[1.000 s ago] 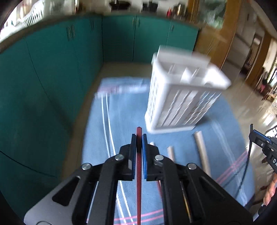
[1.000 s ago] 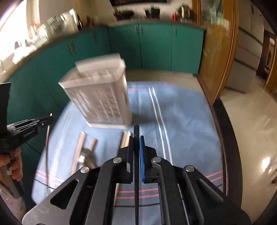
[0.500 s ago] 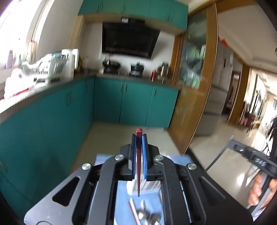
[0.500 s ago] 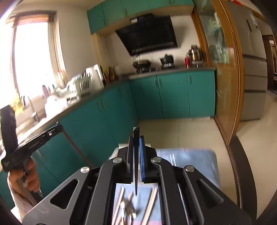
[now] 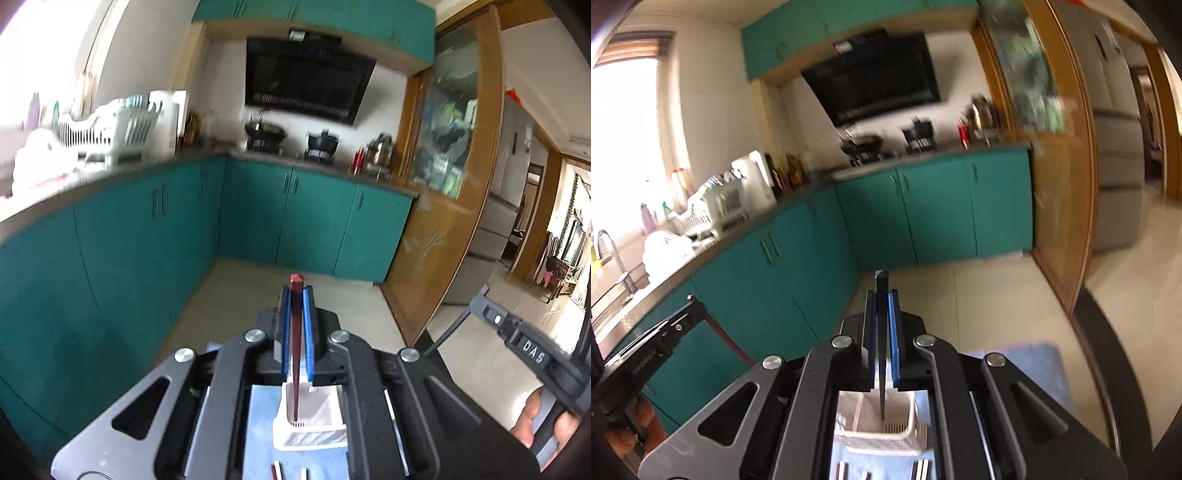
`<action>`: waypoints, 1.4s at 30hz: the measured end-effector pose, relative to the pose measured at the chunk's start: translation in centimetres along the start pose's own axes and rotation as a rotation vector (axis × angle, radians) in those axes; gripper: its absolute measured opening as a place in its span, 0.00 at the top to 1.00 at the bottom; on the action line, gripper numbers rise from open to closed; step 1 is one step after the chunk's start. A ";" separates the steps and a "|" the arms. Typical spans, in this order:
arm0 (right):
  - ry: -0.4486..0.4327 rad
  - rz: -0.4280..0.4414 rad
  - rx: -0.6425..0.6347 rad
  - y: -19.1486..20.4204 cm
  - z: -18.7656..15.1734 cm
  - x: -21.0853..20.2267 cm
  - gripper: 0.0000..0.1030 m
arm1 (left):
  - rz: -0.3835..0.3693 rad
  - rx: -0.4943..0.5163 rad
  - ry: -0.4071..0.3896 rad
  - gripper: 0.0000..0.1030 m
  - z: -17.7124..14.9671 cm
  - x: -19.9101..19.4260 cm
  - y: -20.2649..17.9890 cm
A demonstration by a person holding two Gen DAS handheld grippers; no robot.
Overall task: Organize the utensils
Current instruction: 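Lift both chopsticks and lower them into the white utensil holder, then open both tools to release the chopsticks into the holder, then move both tools back down to the remaining utensils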
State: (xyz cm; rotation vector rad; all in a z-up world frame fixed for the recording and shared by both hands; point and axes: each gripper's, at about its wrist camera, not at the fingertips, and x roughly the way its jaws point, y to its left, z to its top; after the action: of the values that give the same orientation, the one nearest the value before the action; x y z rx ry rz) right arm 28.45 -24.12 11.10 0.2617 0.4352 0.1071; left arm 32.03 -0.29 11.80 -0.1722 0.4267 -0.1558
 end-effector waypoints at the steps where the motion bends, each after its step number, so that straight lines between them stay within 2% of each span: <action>1: 0.004 0.003 0.007 -0.2 -0.6 0.2 0.93 | 0.002 -0.010 0.010 0.94 -0.7 0.3 0.5; 7: 0.003 -0.003 0.029 -1.5 -3.4 0.0 0.93 | 0.010 -0.016 -0.004 0.94 -2.3 -0.3 1.4; 8: 0.000 -0.009 0.032 -1.6 -3.5 -0.2 0.90 | 0.022 -0.014 -0.011 0.94 -2.4 -0.4 1.4; 10: -0.010 -0.012 0.038 -2.2 -4.1 -1.0 0.70 | 0.037 -0.012 -0.030 0.87 -2.9 -1.1 1.5; 11: -0.024 -0.011 0.038 -2.4 -4.4 -1.7 0.58 | 0.037 -0.011 -0.041 0.80 -3.2 -1.6 1.7; 14: -0.052 -0.029 0.026 -3.0 -5.5 -4.4 0.57 | 0.047 -0.013 -0.065 0.73 -4.2 -3.3 2.4; 18: -0.058 -0.029 0.057 -4.8 -9.1 -7.8 0.56 | 0.065 -0.022 -0.080 0.59 -7.0 -6.7 4.3; 19: -0.034 -0.045 0.062 -5.5 -11.1 -8.4 0.56 | 0.069 -0.016 -0.059 0.58 -8.1 -7.0 4.7; 21: 0.044 -0.081 0.055 -6.2 -13.8 -7.9 0.56 | 0.070 0.000 0.051 0.58 -11.1 -6.5 5.5; 22: 0.147 -0.109 0.039 -6.7 -16.5 -6.6 0.56 | 0.062 0.000 0.112 0.58 -12.7 -5.8 5.9; 23: 0.203 -0.113 0.035 -6.8 -17.9 -5.7 0.56 | 0.048 0.000 0.200 0.58 -15.0 -4.7 6.2; 25: 0.333 -0.091 0.058 -7.2 -21.8 -3.3 0.57 | 0.014 0.006 0.341 0.58 -18.8 -2.7 6.3; 28: 0.457 -0.060 0.061 -6.1 -25.4 -0.9 0.57 | -0.037 0.013 0.519 0.59 -24.1 -0.4 6.0; 31: 0.510 -0.078 -0.013 -4.0 -26.7 0.6 0.57 | -0.068 0.030 0.566 0.58 -26.2 0.1 5.4; 35: 0.534 -0.115 -0.064 -2.8 -27.5 1.3 0.57 | -0.096 0.048 0.607 0.58 -27.5 0.8 4.7; 42: 0.524 -0.170 -0.122 -2.6 -28.0 1.4 0.57 | -0.047 0.123 0.598 0.57 -28.3 1.2 3.4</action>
State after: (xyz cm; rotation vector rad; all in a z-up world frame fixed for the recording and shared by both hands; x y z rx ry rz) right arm 17.83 -20.00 -14.63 0.0714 0.9661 0.0340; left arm 21.51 -0.96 -14.69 -0.0096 1.0060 -0.2800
